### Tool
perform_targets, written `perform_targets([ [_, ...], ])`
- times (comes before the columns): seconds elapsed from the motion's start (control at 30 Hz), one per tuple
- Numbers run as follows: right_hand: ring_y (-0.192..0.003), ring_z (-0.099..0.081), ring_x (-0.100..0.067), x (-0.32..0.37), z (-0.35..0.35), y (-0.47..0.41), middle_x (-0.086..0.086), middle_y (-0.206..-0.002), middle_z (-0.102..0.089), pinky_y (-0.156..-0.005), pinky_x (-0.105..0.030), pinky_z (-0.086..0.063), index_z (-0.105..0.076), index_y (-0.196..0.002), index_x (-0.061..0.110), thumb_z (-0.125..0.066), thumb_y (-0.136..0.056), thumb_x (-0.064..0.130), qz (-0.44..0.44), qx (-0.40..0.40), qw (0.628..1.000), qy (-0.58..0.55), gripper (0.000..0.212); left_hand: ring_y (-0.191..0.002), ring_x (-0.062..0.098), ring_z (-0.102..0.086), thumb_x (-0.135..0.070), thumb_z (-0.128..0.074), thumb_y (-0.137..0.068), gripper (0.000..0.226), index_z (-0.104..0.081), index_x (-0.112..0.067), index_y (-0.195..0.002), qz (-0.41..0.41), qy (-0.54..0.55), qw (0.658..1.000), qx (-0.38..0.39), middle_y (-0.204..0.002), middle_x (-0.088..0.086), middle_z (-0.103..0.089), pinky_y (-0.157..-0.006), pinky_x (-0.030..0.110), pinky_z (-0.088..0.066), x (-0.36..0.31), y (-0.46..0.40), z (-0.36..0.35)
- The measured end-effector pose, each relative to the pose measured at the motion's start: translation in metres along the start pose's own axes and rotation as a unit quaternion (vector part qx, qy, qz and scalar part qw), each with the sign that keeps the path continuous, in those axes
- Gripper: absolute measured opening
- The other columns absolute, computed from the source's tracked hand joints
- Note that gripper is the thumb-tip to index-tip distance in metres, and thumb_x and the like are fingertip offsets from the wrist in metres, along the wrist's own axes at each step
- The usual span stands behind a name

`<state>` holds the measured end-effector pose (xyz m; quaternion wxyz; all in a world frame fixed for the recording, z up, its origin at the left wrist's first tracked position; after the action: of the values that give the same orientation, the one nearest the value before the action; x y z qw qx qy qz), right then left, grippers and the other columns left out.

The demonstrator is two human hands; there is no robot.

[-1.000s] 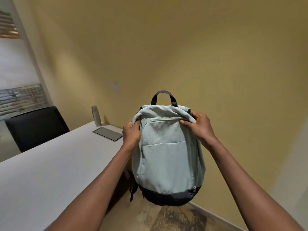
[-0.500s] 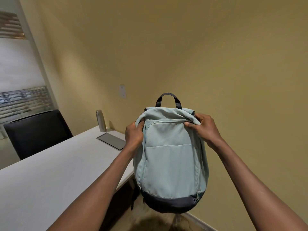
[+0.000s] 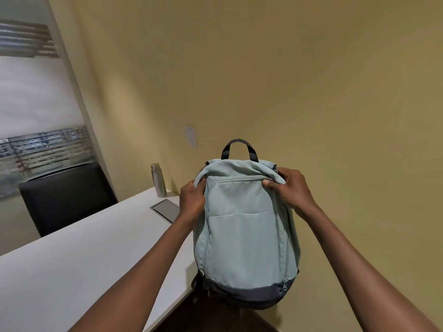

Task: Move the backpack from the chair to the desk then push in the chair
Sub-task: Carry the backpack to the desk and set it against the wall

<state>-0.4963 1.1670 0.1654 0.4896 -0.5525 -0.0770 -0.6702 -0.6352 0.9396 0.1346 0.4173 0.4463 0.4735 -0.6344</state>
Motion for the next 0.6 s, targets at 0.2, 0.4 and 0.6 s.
perform_targets([
  [0.2,-0.06,-0.033,-0.016,-0.026,-0.042,-0.084,-0.004,-0.062,-0.041,-0.061,-0.032,-0.023,-0.045,-0.064,-0.001,-0.077,-0.08,0.018,0.017,0.036,0.999,-0.017,0.041,-0.078,0.004,-0.064,-0.05,-0.049,-0.099,0.025,-0.063,-0.048,-0.079,0.001,-0.018,0.999,-0.027,-0.078,-0.019,-0.069,-0.067,0.028,-0.051,0.015,-0.08,-0.009],
  [0.4,-0.059,-0.031,-0.016,-0.05,-0.093,-0.148,-0.004,-0.061,-0.038,-0.059,-0.033,-0.022,-0.039,-0.061,0.013,-0.078,-0.079,0.019,0.01,0.037,0.999,-0.012,0.043,-0.082,-0.001,-0.065,-0.047,-0.051,-0.099,0.019,-0.065,-0.049,-0.087,0.022,0.0,0.999,-0.025,-0.085,-0.023,-0.07,-0.062,0.018,-0.047,0.037,-0.157,-0.011],
  [0.6,-0.056,-0.036,-0.015,-0.089,-0.145,-0.188,-0.002,-0.06,-0.045,-0.055,-0.032,-0.024,-0.048,-0.063,0.006,-0.078,-0.079,0.023,-0.032,0.025,0.999,0.012,0.037,-0.091,0.006,-0.065,-0.041,-0.053,-0.1,0.013,-0.065,-0.042,-0.093,0.03,0.015,0.999,-0.008,-0.095,-0.017,-0.069,-0.075,0.026,-0.053,0.077,-0.232,-0.022],
])
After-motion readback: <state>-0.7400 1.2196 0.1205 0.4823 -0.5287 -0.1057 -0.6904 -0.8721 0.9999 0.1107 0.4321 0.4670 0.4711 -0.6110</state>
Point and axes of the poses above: each hand's wrist, its own y-axis away from the middle knuckle, its own z-axis out of the back of the hand, x = y × z, the point moved 4 cm from there along -y, towards the middle knuckle
